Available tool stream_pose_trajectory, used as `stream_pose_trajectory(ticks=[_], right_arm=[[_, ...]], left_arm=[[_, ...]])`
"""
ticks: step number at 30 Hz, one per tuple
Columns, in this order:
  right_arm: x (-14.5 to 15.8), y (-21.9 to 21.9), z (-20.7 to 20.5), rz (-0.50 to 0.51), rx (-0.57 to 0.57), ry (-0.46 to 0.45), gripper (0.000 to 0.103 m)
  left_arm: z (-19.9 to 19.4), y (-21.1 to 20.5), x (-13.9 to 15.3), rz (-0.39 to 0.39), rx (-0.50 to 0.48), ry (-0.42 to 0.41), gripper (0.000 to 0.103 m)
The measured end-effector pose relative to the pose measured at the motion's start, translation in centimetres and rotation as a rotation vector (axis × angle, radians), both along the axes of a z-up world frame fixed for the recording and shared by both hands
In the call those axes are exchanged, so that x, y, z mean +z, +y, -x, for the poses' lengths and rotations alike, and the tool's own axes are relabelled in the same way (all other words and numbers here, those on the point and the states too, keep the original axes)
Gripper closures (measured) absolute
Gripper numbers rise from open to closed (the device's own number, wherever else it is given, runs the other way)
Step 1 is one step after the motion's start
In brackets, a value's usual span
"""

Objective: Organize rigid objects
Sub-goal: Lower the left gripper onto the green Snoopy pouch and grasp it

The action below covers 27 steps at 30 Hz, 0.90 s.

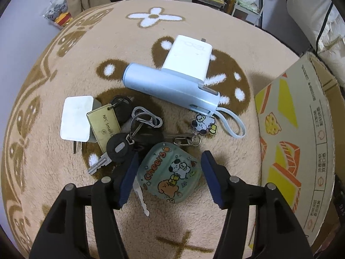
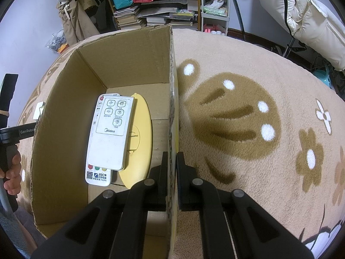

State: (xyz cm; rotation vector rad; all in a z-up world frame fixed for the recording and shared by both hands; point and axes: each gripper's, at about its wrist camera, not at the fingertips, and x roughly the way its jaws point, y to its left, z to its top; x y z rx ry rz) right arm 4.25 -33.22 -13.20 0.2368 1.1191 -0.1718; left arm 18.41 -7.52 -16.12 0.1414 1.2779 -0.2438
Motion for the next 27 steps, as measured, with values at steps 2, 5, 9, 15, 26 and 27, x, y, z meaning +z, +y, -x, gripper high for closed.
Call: stream_pose_trajectory(ticks=[2, 5, 9, 15, 26, 27], right_arm=[[0.0, 0.0, 0.0, -0.001, -0.001, 0.0, 0.096], [0.0, 0.0, 0.0, 0.0, 0.0, 0.0, 0.096], [0.0, 0.0, 0.0, -0.001, -0.001, 0.0, 0.096], [0.0, 0.1, 0.0, 0.0, -0.001, 0.0, 0.096], [0.0, 0.1, 0.0, 0.001, -0.002, 0.001, 0.096], [0.0, 0.0, 0.0, 0.001, -0.001, 0.0, 0.096]], left_arm=[[0.2, -0.5, -0.2, -0.02, -0.019, 0.0, 0.044], [0.6, -1.1, -0.7, -0.053, -0.046, 0.003, 0.043], [0.7, -1.6, -1.0, -0.081, -0.049, -0.007, 0.042], [0.4, -1.0, -0.6, -0.058, -0.005, -0.004, 0.043], [1.9, -0.9, 3.9, -0.058, 0.017, -0.114, 0.043], [2.1, -1.0, 4.3, -0.061, 0.015, -0.13, 0.043]])
